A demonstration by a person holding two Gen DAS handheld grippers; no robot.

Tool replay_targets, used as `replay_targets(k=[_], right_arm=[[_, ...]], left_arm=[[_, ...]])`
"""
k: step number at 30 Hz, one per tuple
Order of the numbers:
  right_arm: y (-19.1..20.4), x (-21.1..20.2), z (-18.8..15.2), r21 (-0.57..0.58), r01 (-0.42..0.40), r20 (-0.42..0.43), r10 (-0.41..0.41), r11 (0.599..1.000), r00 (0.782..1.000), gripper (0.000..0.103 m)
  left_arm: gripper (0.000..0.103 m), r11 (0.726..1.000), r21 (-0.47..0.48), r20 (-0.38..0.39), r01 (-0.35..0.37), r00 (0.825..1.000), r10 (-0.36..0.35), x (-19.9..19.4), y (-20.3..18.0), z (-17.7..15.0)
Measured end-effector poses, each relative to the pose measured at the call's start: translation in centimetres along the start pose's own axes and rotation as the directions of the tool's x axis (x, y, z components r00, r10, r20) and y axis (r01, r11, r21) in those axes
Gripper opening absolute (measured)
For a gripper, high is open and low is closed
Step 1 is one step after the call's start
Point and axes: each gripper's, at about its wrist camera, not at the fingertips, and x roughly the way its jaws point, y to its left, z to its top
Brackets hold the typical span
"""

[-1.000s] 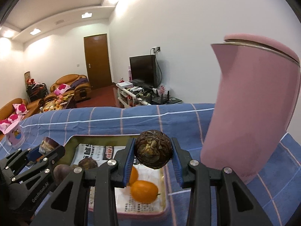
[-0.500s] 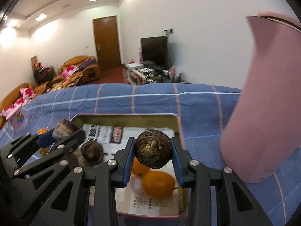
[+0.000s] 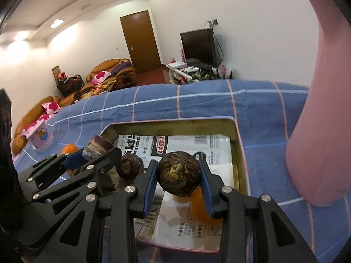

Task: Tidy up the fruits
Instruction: 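Open the left tool to drop the cake roll while the right drops the mangosteen into the tin, then move both tools back from the tin toward the remaining items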

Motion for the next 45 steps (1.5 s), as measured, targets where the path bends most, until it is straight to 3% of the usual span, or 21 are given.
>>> replay_targets(k=[2, 7, 11, 12, 13, 14, 15, 16, 19, 25, 29, 31, 36, 45], right_arm=[[-0.2, 0.0, 0.0, 0.012, -0.013, -0.003, 0.013, 1.000, 1.000, 0.041], [-0.9, -0.3, 0.2, 0.079, -0.075, 0.005, 0.075, 0.994, 0.997, 0.042], [-1.4, -0.8, 0.4, 0.124, -0.122, 0.026, 0.120, 0.985, 0.992, 0.042], [-1.6, -1.1, 0.5, 0.138, -0.136, 0.040, 0.131, 0.981, 0.991, 0.044], [-1.8, -1.4, 0.6, 0.153, -0.149, 0.062, 0.141, 0.977, 0.988, 0.051], [-2.0, -1.7, 0.6, 0.165, -0.157, 0.082, 0.145, 0.974, 0.986, 0.058], [-2.2, -2.4, 0.7, 0.179, -0.160, 0.123, 0.140, 0.971, 0.983, 0.076], [-2.3, -3.0, 0.6, 0.184, -0.153, 0.162, 0.123, 0.971, 0.979, 0.084], [-2.2, -4.6, 0.5, 0.164, -0.091, 0.259, 0.046, 0.982, 0.965, 0.084], [-2.4, -5.8, 0.3, 0.174, 0.031, 0.321, -0.086, 0.984, 0.943, 0.084], [-1.8, -7.1, 0.1, 0.169, 0.115, 0.399, -0.175, 0.979, 0.900, 0.084], [-1.7, -7.3, -0.3, 0.169, 0.125, 0.413, -0.185, 0.978, 0.892, 0.084], [-1.1, -6.7, -0.5, 0.158, 0.124, 0.370, -0.175, 0.980, 0.913, 0.084], [0.8, -7.3, -1.0, 0.163, 0.191, 0.380, -0.240, 0.968, 0.893, 0.084]], left_arm=[[0.044, 1.000, 0.005, 0.005, -0.007, 1.000, 0.007, -0.2, 0.1, 0.0], [0.068, 0.999, -0.032, 0.037, -0.024, 0.999, 0.025, -0.9, 0.8, -0.1], [0.077, 0.998, -0.058, 0.058, -0.007, 0.998, 0.011, -1.5, 1.4, 0.0], [0.082, 0.998, -0.060, 0.065, -0.007, 0.998, 0.011, -1.7, 1.5, 0.1], [0.096, 0.998, -0.059, 0.072, -0.003, 0.997, 0.007, -1.9, 1.5, 0.2], [0.103, 0.998, -0.056, 0.090, 0.004, 0.996, 0.001, -2.2, 1.4, 0.2], [0.103, 0.998, -0.055, 0.114, 0.003, 0.994, 0.004, -2.6, 1.4, 0.1], [0.103, 0.999, -0.050, 0.135, 0.001, 0.991, 0.006, -3.1, 1.3, 0.1], [0.103, 1.000, -0.025, 0.169, -0.014, 0.985, 0.018, -3.7, 1.0, 0.2], [0.103, 0.992, -0.034, 0.222, -0.123, 0.967, 0.128, -4.1, 1.9, -0.2], [0.103, 0.985, -0.019, 0.232, -0.170, 0.958, 0.170, -4.1, 2.2, -0.6], [0.103, 0.985, -0.018, 0.237, -0.174, 0.956, 0.173, -4.3, 2.2, -0.7], [0.103, 0.984, -0.010, 0.249, -0.178, 0.953, 0.175, -4.9, 2.3, -1.0], [0.103, 0.985, -0.038, 0.244, -0.170, 0.954, 0.174, -5.7, 3.1, -1.7]])
